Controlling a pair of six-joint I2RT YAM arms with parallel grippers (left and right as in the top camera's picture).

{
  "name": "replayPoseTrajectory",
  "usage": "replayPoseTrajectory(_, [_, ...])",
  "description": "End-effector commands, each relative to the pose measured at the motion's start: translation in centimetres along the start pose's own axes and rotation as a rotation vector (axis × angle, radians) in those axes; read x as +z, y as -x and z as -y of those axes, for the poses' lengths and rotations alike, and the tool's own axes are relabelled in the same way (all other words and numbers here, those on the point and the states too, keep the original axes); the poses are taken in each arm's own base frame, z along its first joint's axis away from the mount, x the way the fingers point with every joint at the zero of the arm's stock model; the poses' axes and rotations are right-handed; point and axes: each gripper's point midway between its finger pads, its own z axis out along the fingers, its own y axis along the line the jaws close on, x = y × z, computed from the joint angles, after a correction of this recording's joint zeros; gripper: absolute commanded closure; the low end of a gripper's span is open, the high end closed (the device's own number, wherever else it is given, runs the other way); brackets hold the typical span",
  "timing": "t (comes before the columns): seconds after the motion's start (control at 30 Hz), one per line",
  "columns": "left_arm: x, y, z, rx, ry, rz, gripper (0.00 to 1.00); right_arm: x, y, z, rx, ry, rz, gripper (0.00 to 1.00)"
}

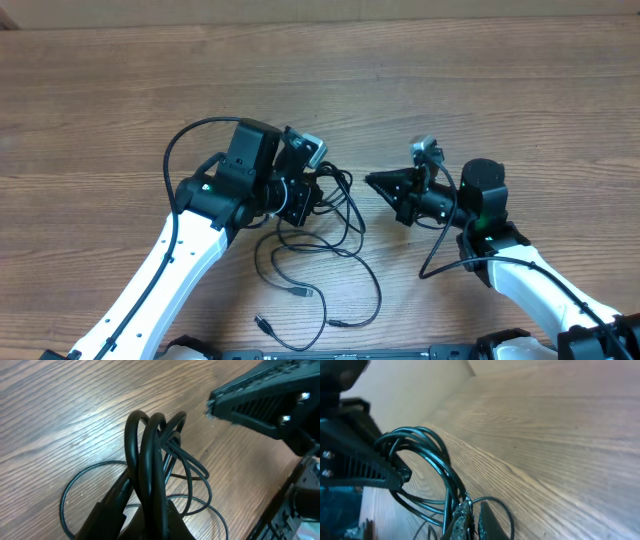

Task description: Untangle cables

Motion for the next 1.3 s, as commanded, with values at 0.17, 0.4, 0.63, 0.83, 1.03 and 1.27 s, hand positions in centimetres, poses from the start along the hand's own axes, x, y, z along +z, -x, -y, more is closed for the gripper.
replayPoseTrajectory(0.17, [-0.3,0.3,-0.9,-0.062,0.044,0.003,0.96,-0.1,0.0,1.4,0.087,-0.074,0.01,0.96])
replayPoseTrajectory(0.4, [-0.3,-1.1,0.8,0.081,-0.056,-0.053,0.96,-0.3,0.3,-2.9,-0.158,0.163,0.001,0.88])
replayPoseTrajectory(0.63, [-0.5,-1.2,2.7,0.175,-0.171,-0.042,0.96,-0.9,-0.4,-5.8,-0.283,0.335,-0.016,0.48])
replayPoseTrajectory(0.83, [-0.7,-0.4,3.6,0.189,-0.221,-0.009,0.96,-0.7,-0.9,-6.9,-0.341,0.376,-0.022,0.48])
replayPoseTrajectory(1.03, [-0.6,-0.3,3.6,0.17,-0.221,-0.005,0.96,-0.5,-1.1,-7.2,-0.354,0.382,-0.023,0.78])
replayPoseTrajectory(1.27, [-0.6,-0.1,3.6,0.174,-0.221,0.001,0.96,-0.5,-1.0,-7.1,-0.353,0.374,-0.022,0.67])
